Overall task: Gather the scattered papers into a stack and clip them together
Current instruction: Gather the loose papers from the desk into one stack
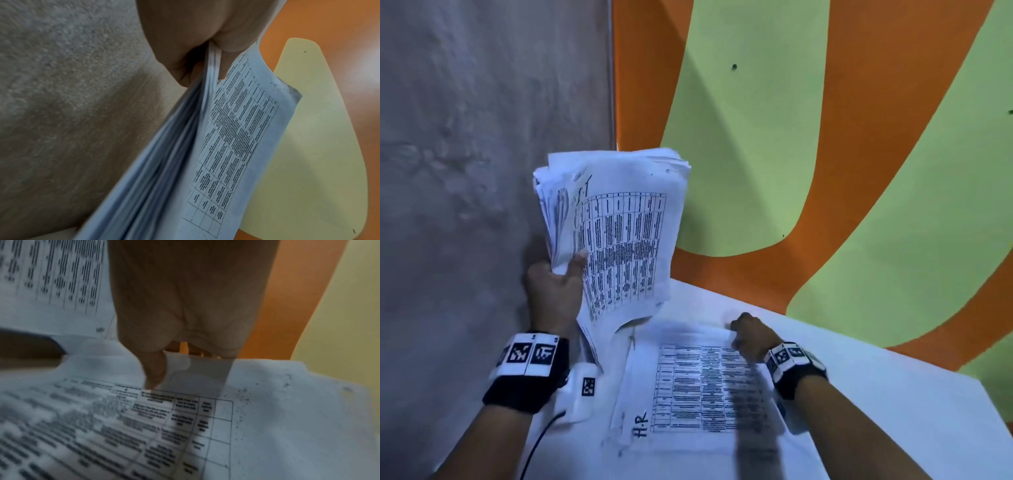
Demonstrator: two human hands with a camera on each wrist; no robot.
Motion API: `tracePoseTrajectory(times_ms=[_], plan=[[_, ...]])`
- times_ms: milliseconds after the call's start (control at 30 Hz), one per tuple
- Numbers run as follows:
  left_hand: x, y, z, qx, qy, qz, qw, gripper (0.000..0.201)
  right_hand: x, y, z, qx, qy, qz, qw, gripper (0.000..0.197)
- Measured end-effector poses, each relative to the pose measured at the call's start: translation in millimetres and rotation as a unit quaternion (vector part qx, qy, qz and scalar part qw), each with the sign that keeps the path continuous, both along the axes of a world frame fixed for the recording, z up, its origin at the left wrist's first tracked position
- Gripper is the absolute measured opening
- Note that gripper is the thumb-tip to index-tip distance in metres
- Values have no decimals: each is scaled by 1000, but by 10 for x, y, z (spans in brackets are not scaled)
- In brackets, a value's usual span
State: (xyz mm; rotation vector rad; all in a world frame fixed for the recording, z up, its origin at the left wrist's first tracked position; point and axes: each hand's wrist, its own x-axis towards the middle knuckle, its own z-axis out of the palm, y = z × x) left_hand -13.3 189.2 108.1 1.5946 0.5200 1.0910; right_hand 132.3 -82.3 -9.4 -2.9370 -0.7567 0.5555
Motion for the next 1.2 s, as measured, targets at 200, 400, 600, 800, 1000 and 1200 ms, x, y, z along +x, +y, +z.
tracePoseTrajectory(times_ms=[200,400,600,800,1000,1200], plan=[[-16,153,7,-31,1,13,999,18,-73,87,-345,-63,13,-12,998,79],[32,-33,205,-36,-47,-34,998,19,-110,61,-450,-35,40,-97,994,13],[257,157,66,-211,-23,-121,970,28,-70,-669,-85,181,0,-158,971,20],[406,-93,-138,-291,86,-310,901,51,-111,-1292,263,422,13,-295,857,32],[342,-799,-437,-307,135,-402,852,29,-321,-1265,450,539,56,-307,782,31],[309,-1187,-566,-281,129,-445,840,28,-660,-1200,570,563,97,-242,784,9]])
